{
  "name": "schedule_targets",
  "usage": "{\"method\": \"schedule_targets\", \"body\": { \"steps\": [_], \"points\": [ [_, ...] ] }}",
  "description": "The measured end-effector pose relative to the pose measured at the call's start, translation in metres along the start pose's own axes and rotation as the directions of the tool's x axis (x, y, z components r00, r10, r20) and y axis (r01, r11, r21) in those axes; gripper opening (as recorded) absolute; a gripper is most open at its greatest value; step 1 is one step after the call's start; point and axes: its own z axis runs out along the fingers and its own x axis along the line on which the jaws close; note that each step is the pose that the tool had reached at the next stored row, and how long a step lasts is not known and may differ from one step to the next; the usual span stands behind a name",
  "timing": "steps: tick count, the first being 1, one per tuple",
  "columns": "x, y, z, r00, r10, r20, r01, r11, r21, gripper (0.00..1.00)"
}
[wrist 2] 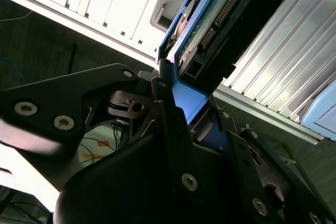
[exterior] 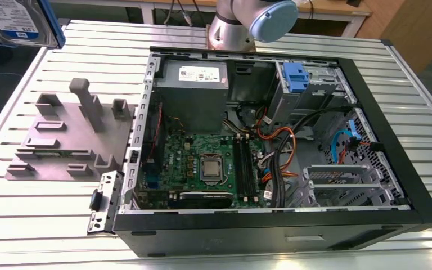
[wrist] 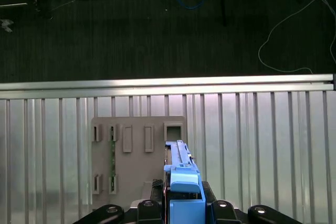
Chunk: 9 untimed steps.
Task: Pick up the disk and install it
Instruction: 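Pick up the disk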
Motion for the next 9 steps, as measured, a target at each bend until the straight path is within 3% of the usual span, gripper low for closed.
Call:
{"method": "schedule_targets", "body": {
  "steps": [9],
  "points": [
    [0.0000,0.0000,-0.0028,1.0000,0.000,0.0000,0.000,1.0000,0.0000,0.36]
  ]
}}
